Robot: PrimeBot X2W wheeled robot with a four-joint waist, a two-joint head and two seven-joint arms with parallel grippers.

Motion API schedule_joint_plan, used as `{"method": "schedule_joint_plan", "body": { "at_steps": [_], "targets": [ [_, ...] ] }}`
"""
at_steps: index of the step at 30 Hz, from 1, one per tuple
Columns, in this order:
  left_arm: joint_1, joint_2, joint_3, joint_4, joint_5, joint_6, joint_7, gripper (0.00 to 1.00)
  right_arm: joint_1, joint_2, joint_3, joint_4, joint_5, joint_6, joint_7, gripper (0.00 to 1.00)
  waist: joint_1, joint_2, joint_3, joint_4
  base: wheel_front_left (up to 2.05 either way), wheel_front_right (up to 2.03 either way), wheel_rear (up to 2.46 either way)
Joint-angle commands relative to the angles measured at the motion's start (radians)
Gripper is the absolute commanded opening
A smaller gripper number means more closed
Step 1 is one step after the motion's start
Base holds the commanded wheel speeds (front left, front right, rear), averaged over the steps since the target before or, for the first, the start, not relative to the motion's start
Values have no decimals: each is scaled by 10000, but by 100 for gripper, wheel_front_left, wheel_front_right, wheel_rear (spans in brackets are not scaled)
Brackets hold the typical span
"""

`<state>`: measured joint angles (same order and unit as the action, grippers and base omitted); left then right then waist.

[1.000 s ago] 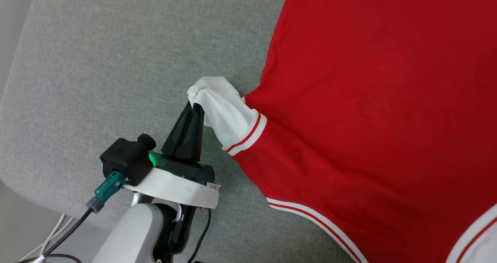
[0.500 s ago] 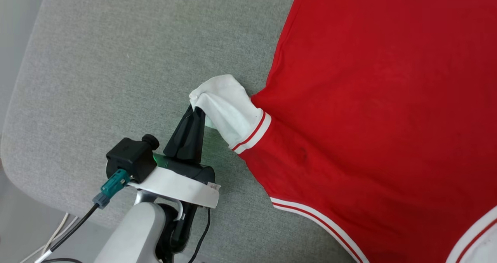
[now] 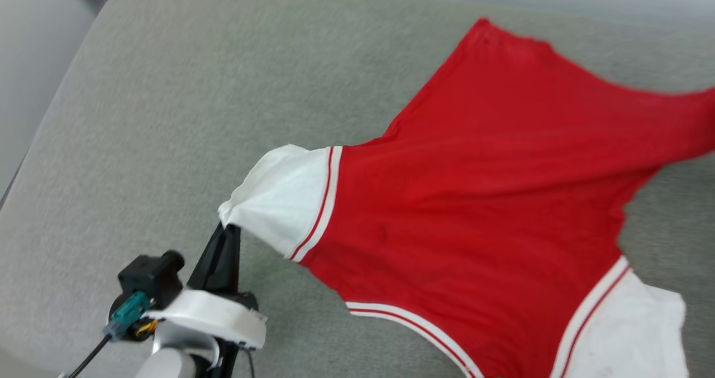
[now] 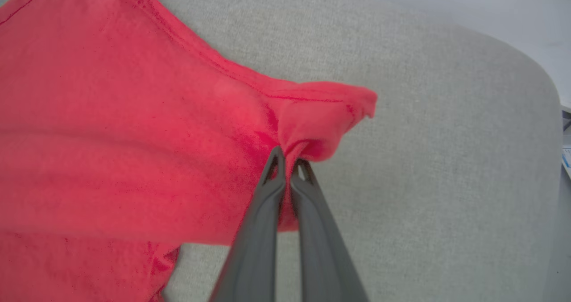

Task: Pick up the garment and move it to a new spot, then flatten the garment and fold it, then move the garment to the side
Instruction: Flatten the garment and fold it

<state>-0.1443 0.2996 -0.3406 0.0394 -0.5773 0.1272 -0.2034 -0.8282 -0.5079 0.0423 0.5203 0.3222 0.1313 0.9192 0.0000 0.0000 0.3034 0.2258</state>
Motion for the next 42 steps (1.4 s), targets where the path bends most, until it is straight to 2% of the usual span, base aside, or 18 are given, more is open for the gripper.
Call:
{"method": "schedule_joint_plan", "body": {
  "at_steps": [1, 5, 8, 11, 16, 17, 18, 19, 22, 25, 28, 29, 32, 35, 38, 42],
  "targets": [
    [270, 96, 114, -43, -79, 95, 54, 0, 643, -151, 150, -252, 157, -10, 110, 0, 0, 0, -954, -908, 0, 0, 0],
    [864, 368, 308, -198, -213, 347, 301, 0, 2484, -451, 143, -1247, 645, -10, 565, 0, 0, 0, -1635, -1476, 0, 0, 0],
    [1324, 540, 432, -257, -327, 519, 468, 0, 4176, -368, -151, -1990, 882, -10, 925, 0, 0, 0, -2071, -1856, 0, 0, 0],
    [1717, 610, 518, -167, -472, 605, 579, 0, 5886, -162, -547, -2584, 1016, -12, 1171, 0, 0, 0, -2387, -2147, 0, 0, 0],
    [2162, 710, 622, -73, -625, 741, 687, 0, 8162, 739, -1285, -3328, 1075, -10, 1314, 0, 0, 0, -2675, -2490, 0, 0, 0],
    [2224, 712, 626, -92, -652, 776, 713, 0, 8480, 968, -1421, -3401, 1089, -10, 1329, 13, 0, 0, -2686, -2550, 0, 0, 0],
    [2253, 729, 608, -103, -670, 779, 754, 0, 8738, 1191, -1553, -3477, 1137, -10, 1291, 44, 0, 0, -2693, -2594, 0, 0, 0],
    [2276, 742, 595, -124, -677, 796, 787, 0, 8919, 1338, -1655, -3618, 1091, -10, 1144, 100, 0, 0, -2699, -2633, 0, 0, 0],
    [2358, 801, 568, -169, -650, 829, 880, 0, 9274, 1753, -1929, -3994, 1048, -9, 672, 100, 0, 0, -2706, -2729, 0, 0, 0],
    [2385, 866, 585, -230, -654, 871, 934, 0, 9319, 1878, -2103, -4600, 1002, -9, -42, 100, 0, 0, -2709, -2806, 0, 0, 0],
    [2371, 901, 576, -297, -654, 914, 997, 0, 9043, 1933, -2257, -5246, 846, -9, -1375, 100, 0, 0, -2705, -2829, 0, 0, 0],
    [2331, 906, 564, -343, -644, 924, 1018, 0, 8760, 2017, -2357, -5541, 812, -9, -2354, 100, 0, 0, -2679, -2816, 0, 0, 0],
    [2163, 896, 503, -428, -599, 917, 1058, 0, 8341, 2109, -2334, -5697, 821, -9, -3776, 100, 0, 0, -2570, -2721, 0, 0, 0],
    [1923, 880, 445, -534, -577, 870, 1075, 0, 7789, 2124, -2135, -5515, 1049, -9, -4731, 100, 0, 0, -2300, -2555, 0, 0, 0],
    [1643, 865, 400, -575, -495, 830, 1026, 0, 7142, 2081, -1873, -5207, 1184, -9, -5162, 100, 0, 0, -1929, -2387, 0, 0, 0],
    [1062, 759, 256, -650, -380, 695, 949, 0, 5976, 1864, -1394, -4767, 1317, -9, -4574, 100, 0, 0, -1232, -2096, 0, 0, 0]
  ]
}}
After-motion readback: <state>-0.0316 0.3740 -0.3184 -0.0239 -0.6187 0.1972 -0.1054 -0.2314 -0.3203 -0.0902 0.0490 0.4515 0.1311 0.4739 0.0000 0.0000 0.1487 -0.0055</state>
